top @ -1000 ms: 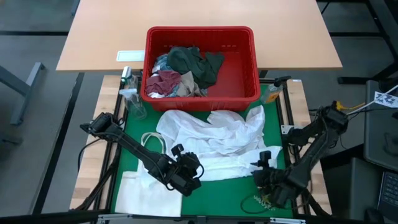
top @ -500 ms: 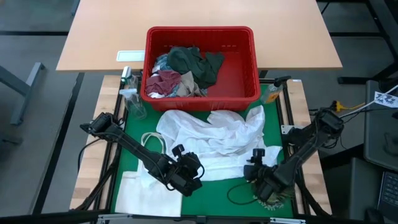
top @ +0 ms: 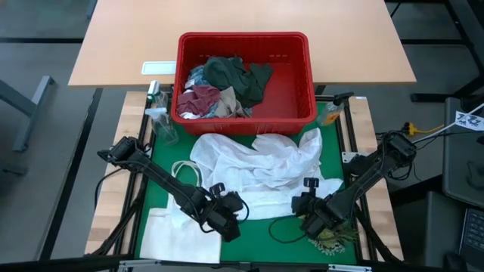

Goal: Fold Laundry from Bin
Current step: Fold the white polo shirt

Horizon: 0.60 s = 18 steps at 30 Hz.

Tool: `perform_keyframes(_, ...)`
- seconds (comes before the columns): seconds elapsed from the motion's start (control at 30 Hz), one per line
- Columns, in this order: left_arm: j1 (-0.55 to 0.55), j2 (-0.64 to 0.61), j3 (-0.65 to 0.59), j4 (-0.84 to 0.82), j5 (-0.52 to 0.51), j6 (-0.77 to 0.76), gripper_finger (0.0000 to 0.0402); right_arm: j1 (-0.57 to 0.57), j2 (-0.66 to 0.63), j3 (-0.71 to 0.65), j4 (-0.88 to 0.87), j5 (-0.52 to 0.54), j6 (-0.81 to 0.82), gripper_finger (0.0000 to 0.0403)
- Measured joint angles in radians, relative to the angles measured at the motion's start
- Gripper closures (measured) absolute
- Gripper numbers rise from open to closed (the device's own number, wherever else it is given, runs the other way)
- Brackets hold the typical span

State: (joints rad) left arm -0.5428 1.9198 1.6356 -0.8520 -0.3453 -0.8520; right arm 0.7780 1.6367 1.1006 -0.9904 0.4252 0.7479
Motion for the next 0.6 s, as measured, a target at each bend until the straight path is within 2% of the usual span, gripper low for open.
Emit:
perform_keyframes(0.33,-0.033,0.0,0.0,-0.013,-0.004,0.05,0.027,0.0,-0.001,0.312,-0.22,0.009,-0.092,0.0398)
perform_keyframes(0.47,-0.055,0.0,0.0,-0.1,0.017,0.043,0.027,0.0,-0.001,0.384,-0.284,0.008,-0.099,0.04)
perform_keyframes(0.6,-0.083,0.0,0.0,-0.234,0.019,-0.039,0.027,0.0,-0.002,0.399,-0.293,0.008,-0.102,0.0401)
